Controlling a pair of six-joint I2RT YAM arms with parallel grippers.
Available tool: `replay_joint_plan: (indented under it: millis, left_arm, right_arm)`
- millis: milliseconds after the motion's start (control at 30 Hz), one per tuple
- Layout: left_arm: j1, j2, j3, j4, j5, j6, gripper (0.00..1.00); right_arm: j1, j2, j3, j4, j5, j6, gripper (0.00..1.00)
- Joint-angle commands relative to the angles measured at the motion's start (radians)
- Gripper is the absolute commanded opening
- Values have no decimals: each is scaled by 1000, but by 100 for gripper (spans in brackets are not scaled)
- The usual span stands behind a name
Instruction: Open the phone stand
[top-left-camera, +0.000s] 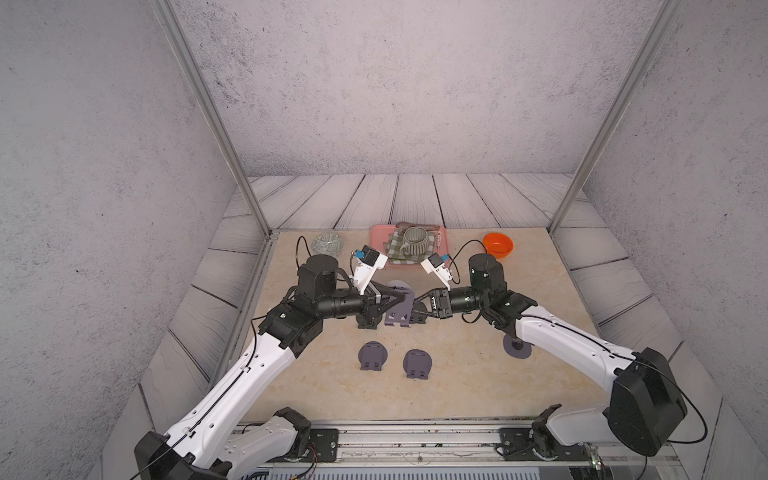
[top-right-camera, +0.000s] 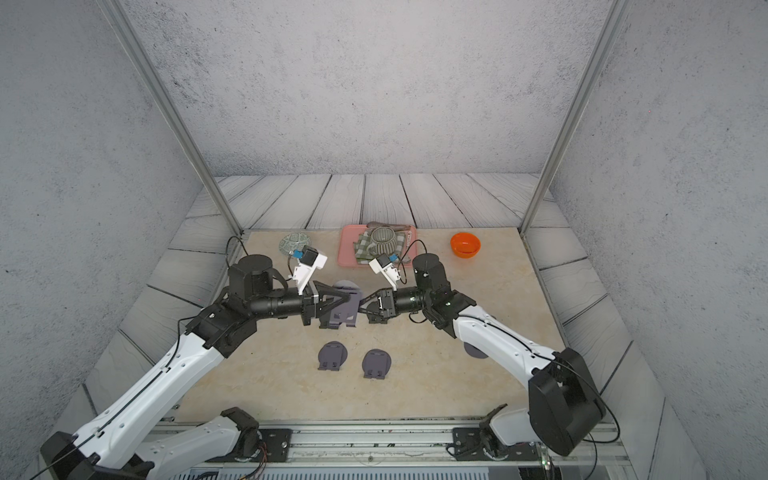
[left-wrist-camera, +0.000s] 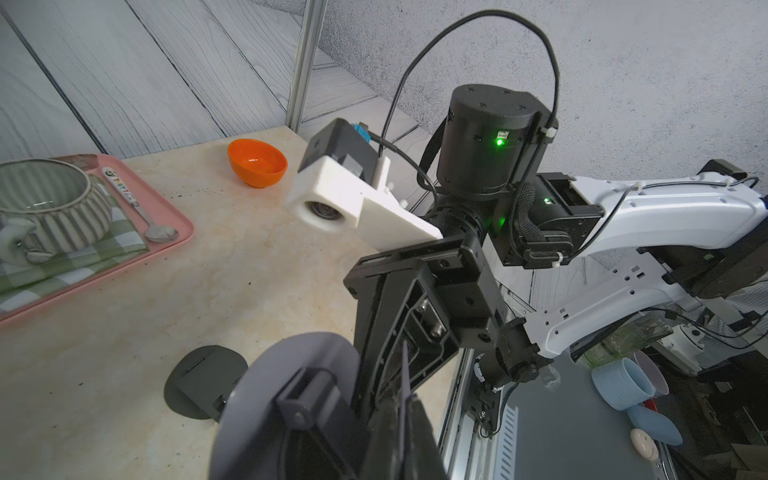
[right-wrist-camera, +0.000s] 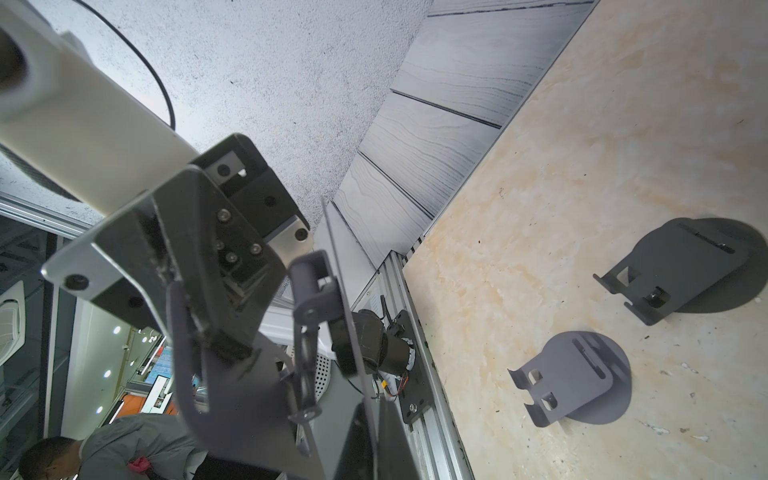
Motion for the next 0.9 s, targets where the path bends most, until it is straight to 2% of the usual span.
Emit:
replay_joint_plan:
  millis: [0, 133, 267, 433, 633, 700, 767, 867]
  left_arm:
    - [40, 20, 128, 257, -132, 28, 0]
    - [44, 70, 177, 228, -96, -56, 0]
    - [59, 51, 146, 315, -111, -120, 0]
    - [72, 55, 182, 326, -182, -82, 0]
    - [106, 141, 350, 167, -234, -76, 0]
    - [107, 167, 396, 98, -175, -59, 0]
    - [107, 197, 427, 35, -58, -63, 0]
    - [106, 223, 418, -47, 77, -85, 0]
  right_arm:
    - [13, 41, -57, -248, -44, -1, 0]
    - [12, 41, -76, -236, -34, 7, 0]
    - [14, 55, -98, -228, -38, 9, 0]
    - [13, 86, -113, -226, -54, 7, 0]
    - [15, 95, -98, -292, -45, -40, 0]
    - [16, 83, -79, -334, -36, -71, 0]
    - [16, 62, -44, -387, -27, -107, 0]
    - [15, 39, 42, -508, -4, -195, 0]
